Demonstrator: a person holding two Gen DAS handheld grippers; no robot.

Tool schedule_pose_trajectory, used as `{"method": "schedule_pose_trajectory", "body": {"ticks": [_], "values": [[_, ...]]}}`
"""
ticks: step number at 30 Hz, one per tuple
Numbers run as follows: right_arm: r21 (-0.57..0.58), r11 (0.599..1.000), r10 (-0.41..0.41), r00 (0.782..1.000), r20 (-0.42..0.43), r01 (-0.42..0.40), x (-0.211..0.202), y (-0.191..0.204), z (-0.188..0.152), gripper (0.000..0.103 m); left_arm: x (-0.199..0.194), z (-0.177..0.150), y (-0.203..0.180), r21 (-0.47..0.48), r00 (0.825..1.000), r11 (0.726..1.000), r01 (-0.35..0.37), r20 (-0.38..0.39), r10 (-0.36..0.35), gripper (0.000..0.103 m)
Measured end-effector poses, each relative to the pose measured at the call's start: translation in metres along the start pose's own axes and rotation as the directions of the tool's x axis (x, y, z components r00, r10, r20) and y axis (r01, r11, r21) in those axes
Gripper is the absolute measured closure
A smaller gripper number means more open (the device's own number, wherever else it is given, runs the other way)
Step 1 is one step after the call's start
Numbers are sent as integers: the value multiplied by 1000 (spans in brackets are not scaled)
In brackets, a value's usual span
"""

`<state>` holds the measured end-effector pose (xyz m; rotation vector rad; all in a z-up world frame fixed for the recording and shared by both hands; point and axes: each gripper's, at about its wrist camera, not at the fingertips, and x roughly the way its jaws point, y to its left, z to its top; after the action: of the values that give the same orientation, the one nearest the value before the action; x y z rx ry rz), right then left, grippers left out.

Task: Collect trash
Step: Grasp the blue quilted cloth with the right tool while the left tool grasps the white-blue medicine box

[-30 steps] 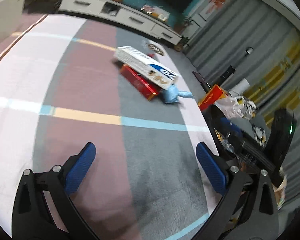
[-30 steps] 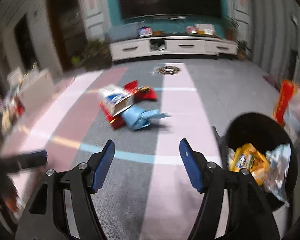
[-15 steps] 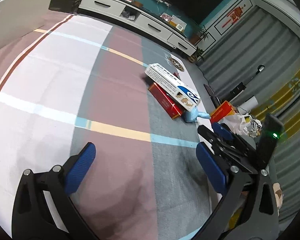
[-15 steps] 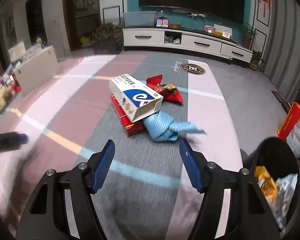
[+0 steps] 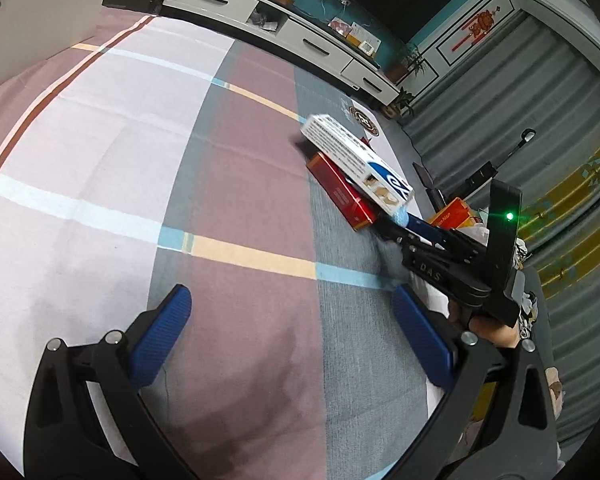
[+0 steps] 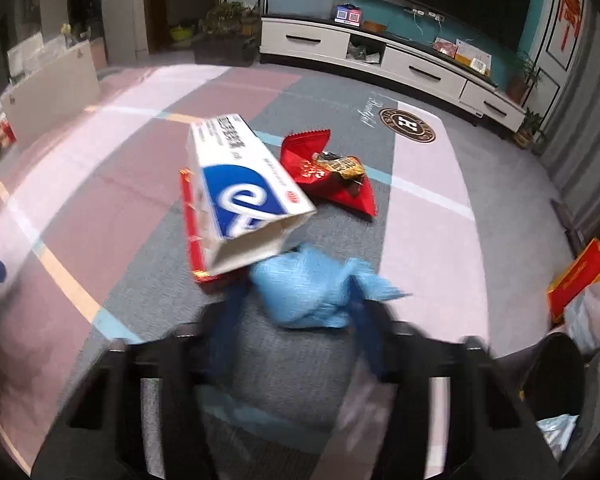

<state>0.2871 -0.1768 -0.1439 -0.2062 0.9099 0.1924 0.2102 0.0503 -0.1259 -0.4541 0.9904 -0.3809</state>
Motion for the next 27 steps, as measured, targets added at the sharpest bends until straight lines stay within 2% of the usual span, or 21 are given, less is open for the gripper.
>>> {"method": "schedule_pose_trajectory", "body": {"ticks": [1,4,9,12,15,18,21,22,25,27], "values": [[1,1000,6,1000,1,-6,-1,-1,0,70,0,-1,-1,1,1000,1000,-1,0,1,3],[21,999,44,999,9,-44,-10,0,-5,75,0,0,-4,7,1000,1000,3,2,-3,3],[1,992,125,992,24,-125,-35,22,-24,76,-5,-2,-8,11,1000,1000,18,17,-18,3],[-6,990,140,990,36,-140,-55,37,-37,76,-6,-1,-10,8,999,1000,29,23,-29,3],[91,985,142,987,80,-149,-79,33,-49,76,-5,3,-18,31,999,999,6,41,-8,3],[250,950,152,977,148,-186,-99,11,-68,75,1,11,-31,73,998,997,-27,67,23,3],[336,930,111,985,131,-149,-95,-10,-78,75,15,22,-46,127,996,990,-67,74,58,3],[365,918,117,985,130,-157,-93,-17,-80,75,23,27,-55,156,994,983,-95,77,83,3],[471,855,164,975,151,-217,-88,-40,-84,75,46,43,-70,205,992,972,-118,59,108,3],[490,843,169,974,152,-223,-89,-47,-81,75,61,53,-77,213,989,966,-147,55,139,3]]}}
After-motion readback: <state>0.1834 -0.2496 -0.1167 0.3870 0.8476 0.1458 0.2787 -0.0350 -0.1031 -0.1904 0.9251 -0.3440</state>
